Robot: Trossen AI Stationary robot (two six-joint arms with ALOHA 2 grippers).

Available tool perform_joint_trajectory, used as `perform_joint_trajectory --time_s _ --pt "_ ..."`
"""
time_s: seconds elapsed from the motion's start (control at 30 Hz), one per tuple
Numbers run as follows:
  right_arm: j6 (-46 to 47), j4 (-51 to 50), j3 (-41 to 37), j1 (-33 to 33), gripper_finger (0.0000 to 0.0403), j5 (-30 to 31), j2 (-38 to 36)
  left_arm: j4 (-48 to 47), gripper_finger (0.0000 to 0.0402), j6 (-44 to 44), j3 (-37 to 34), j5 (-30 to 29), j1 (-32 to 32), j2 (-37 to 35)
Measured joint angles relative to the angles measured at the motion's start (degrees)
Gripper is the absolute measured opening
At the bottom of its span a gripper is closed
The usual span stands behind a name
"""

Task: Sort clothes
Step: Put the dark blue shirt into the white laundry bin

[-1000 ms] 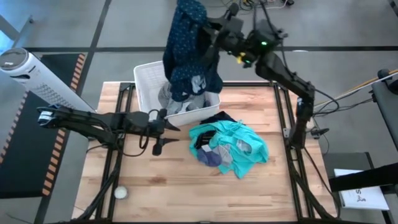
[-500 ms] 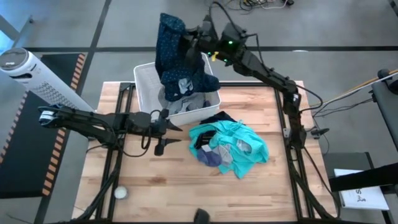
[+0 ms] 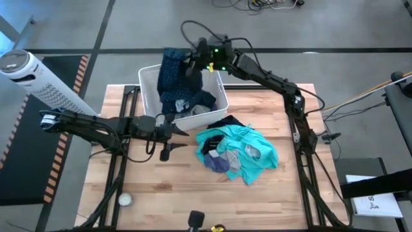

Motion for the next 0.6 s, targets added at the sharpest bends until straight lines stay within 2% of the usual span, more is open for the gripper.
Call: perform_joint_trajectory --time_s 0.17,0.37,0.6 --pt "-2.6 -10.3 0.0 -1.2 0.0024 0.0 0.3 0.2 0.0183 0.0 0.0 0.0 0.0 0.0" --pt "-1.7 -12.1 -0.1 -2.8 0.0025 0.0 3.0 0.4 0.0196 -0.2 0.0 0.0 0.0 0.0" --pt "0.4 -12.3 -0.2 -2.5 0.0113 -0.1 6.2 0.4 0.0208 -0.4 0.0 0.0 0.0 0.0"
